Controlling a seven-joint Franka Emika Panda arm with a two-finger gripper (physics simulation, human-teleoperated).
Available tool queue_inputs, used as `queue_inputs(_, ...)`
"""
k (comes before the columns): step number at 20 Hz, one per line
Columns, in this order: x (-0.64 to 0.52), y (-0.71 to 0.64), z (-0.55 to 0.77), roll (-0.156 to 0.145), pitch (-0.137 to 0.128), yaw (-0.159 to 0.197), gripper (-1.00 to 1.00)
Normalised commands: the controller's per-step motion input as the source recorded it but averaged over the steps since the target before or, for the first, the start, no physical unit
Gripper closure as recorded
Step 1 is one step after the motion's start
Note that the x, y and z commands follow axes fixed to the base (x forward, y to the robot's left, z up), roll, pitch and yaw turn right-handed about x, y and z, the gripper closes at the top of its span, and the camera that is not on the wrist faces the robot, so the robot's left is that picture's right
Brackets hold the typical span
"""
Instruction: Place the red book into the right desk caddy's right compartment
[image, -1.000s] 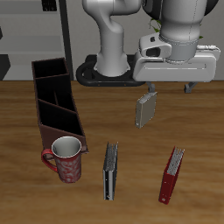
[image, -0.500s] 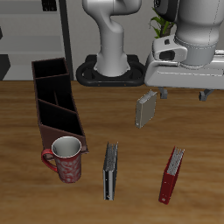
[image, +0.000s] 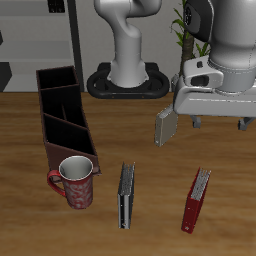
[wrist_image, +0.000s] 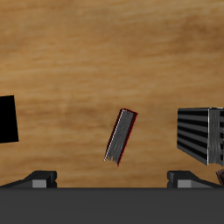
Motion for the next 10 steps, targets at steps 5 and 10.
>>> queue_inputs(5,0.05,-0.03,-0.27,0.017,-0.025,-0.013,-1.0)
queue_inputs(10,0.0,-0.07,-0.22,0.001,-0.038,-0.013,-1.0)
